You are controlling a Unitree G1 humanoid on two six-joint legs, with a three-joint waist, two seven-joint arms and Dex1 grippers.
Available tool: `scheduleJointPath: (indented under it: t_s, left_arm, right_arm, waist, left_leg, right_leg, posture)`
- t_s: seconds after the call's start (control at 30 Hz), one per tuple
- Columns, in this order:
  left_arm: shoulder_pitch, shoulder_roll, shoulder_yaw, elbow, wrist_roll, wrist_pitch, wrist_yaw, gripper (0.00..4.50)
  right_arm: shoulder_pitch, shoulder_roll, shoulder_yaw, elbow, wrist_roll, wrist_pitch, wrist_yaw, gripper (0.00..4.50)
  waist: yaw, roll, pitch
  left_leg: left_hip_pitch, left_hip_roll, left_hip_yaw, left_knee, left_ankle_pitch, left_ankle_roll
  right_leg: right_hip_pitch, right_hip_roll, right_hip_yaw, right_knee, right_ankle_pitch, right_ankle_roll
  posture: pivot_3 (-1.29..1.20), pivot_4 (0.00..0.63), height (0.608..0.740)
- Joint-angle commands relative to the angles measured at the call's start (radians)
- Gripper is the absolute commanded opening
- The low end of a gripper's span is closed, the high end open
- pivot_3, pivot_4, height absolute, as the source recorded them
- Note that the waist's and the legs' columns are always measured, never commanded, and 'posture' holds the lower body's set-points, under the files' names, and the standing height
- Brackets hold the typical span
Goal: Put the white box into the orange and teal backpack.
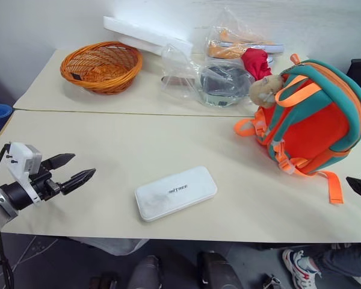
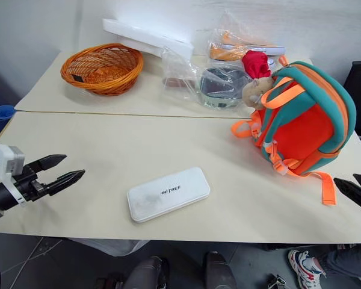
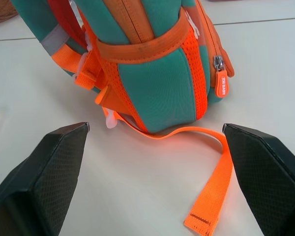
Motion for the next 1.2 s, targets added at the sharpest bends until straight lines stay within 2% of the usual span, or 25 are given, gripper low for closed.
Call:
scheduleJointPath:
  t_s: [0.03, 0.33, 0.53, 0.57, 0.63, 0.67, 0.77, 0.87, 1.03, 1.2]
  left_arm:
    - [-0.007, 0.005, 0.016, -0.026, 0.002, -0.022, 0.008, 4.5]
    - [-0.03, 0.022, -0.013, -0.026, 0.003, 0.012, 0.025, 4.5]
    - [0.086, 0.062, -0.097, -0.139, 0.06, -0.059, -0.084, 4.5]
    - [0.118, 0.071, -0.114, -0.154, 0.084, -0.089, -0.109, 4.31]
    - [0.161, 0.085, -0.152, -0.174, 0.124, -0.137, -0.146, 3.92]
    - [0.171, 0.089, -0.168, -0.177, 0.14, -0.156, -0.157, 3.58]
    - [0.178, 0.088, -0.212, -0.165, 0.18, -0.205, -0.177, 2.62]
    - [0.153, 0.079, -0.271, -0.157, 0.21, -0.241, -0.19, 1.67]
    - [0.105, 0.064, -0.376, -0.158, 0.25, -0.255, -0.181, 0.09]
    - [0.051, 0.042, -0.462, -0.148, 0.284, -0.211, -0.139, 0.02]
  right_arm:
    - [0.005, -0.018, -0.037, -0.016, 0.003, -0.006, 0.007, 4.46]
    - [0.027, -0.001, -0.032, -0.066, 0.004, -0.006, -0.008, 4.46]
    - [0.063, 0.013, 0.055, -0.272, 0.019, 0.007, 0.019, 4.46]
    - [0.077, 0.018, 0.09, -0.323, 0.011, -0.003, 0.03, 4.49]
    - [0.088, 0.029, 0.173, -0.413, -0.012, -0.028, 0.038, 4.08]
    - [0.084, 0.034, 0.21, -0.446, -0.02, -0.03, 0.028, 3.82]
    - [0.044, 0.054, 0.328, -0.525, -0.051, -0.045, -0.003, 2.73]
    - [-0.071, 0.093, 0.496, -0.564, -0.1, -0.038, -0.059, 1.71]
    - [-0.274, 0.184, 0.715, -0.487, -0.222, -0.06, -0.12, 0.01]
    - [-0.426, 0.276, 0.879, -0.36, -0.385, -0.106, -0.205, 0.0]
  waist:
    - [0.0, 0.0, 0.0]
    - [0.001, 0.0, 0.0]
    - [-0.003, 0.0, 0.0]
    - [-0.003, 0.0, 0.0]
    - [-0.003, 0.0, 0.0]
    - [-0.001, 0.0, 0.0]
    - [0.001, 0.0, 0.0]
    - [0.001, 0.0, 0.0]
    - [0.0, 0.0, 0.0]
    - [-0.001, 0.0, 0.0]
  left_leg:
    - [0.0, 0.0, 0.0, 0.0, 0.0, 0.0]
    - [0.0, 0.0, 0.0, 0.0, 0.0, 0.0]
    - [0.0, 0.0, 0.0, -0.001, 0.0, 0.0]
    - [0.0, 0.0, 0.0, -0.001, 0.0, 0.0]
    - [0.0, 0.0, 0.0, -0.003, 0.0, -0.001]
    - [0.001, 0.0, 0.0, -0.005, 0.0, -0.001]
    - [0.0, 0.0, 0.001, -0.007, 0.002, -0.001]
    - [0.0, 0.0, 0.001, -0.007, 0.003, -0.001]
    - [-0.001, -0.001, 0.001, -0.009, 0.005, -0.001]
    - [-0.001, -0.001, 0.001, -0.009, 0.005, -0.002]
  right_leg:
    - [0.0, 0.0, 0.0, 0.0, 0.0, 0.0]
    - [0.0, 0.0, 0.0, 0.0, 0.0, 0.0]
    - [0.0, 0.0, 0.0, 0.0, 0.0, 0.0]
    - [0.0, 0.0, 0.0, 0.0, 0.0, 0.0]
    - [0.0, 0.0, 0.0, -0.001, 0.0, 0.0]
    - [0.0, 0.0, 0.0, -0.001, 0.0, 0.0]
    - [-0.001, -0.001, -0.001, -0.002, 0.0, -0.001]
    - [-0.001, -0.003, -0.002, -0.002, 0.0, -0.001]
    - [-0.002, -0.003, -0.004, -0.001, 0.0, -0.001]
    - [-0.004, -0.003, -0.005, 0.0, 0.0, -0.001]
  posture:
    - [0.0, 0.15, 0.74]
    - [0.0, 0.15, 0.74]
    - [0.0, 0.15, 0.74]
    - [0.0, 0.15, 0.74]
    - [0.0, 0.15, 0.74]
    - [0.0, 0.15, 0.74]
    - [0.0, 0.15, 0.74]
    - [0.0, 0.15, 0.74]
    - [0.0, 0.15, 0.74]
    - [0.0, 0.15, 0.74]
